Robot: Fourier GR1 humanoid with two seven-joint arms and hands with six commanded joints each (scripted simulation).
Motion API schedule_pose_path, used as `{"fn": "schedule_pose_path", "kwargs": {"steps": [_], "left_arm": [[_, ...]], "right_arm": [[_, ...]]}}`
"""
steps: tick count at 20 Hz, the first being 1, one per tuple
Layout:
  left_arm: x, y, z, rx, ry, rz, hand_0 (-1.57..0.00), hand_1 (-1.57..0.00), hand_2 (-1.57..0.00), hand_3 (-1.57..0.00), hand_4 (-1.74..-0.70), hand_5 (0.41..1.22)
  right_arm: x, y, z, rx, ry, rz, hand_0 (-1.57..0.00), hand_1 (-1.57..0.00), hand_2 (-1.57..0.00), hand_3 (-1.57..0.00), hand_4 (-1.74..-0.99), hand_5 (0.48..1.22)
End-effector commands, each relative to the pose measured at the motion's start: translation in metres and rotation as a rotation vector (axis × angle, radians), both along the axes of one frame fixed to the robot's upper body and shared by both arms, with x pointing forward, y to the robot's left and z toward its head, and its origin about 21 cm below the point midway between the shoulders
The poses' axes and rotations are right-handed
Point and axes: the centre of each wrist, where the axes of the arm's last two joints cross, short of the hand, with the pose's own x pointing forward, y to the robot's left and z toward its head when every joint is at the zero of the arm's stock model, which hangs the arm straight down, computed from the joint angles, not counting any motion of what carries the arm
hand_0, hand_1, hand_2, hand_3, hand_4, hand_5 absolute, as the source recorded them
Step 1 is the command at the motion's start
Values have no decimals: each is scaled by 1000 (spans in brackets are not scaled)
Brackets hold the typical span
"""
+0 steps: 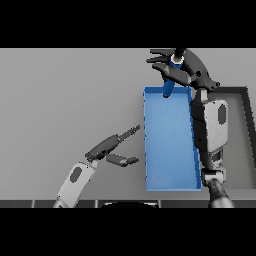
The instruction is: Pick up the blue pipe and place it into the blue bin.
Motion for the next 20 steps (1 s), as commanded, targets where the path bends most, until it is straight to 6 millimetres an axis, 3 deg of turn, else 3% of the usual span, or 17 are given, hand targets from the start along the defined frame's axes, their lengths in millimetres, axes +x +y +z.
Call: {"fn": "schedule_pose_path", "kwargs": {"steps": [1,7,15,17,20], "left_arm": [[0,4,1,-4,-10,3,1,1,1,1,-943,465],[0,3,-3,-6,-24,5,1,1,1,1,-929,462],[5,2,0,12,-44,30,1,1,1,1,-923,476],[3,2,0,1,-46,20,1,1,1,1,-922,480],[5,6,0,19,-45,32,1,1,1,1,-919,486]], "right_arm": [[2,-6,-8,-18,35,-31,-1571,-1571,-1571,-1571,-1499,1221],[-7,-31,-59,-131,235,-183,-1571,-1571,-1571,-1571,-1500,1221],[-9,-42,-129,-224,498,-328,-1571,-1571,-1571,-1571,-1497,1221],[-8,-43,-149,-255,577,-338,-1571,-1571,-1571,-1005,-1585,1221],[-4,-40,-168,-279,683,-362,-1571,-1571,-1571,-514,-1661,1221]]}}
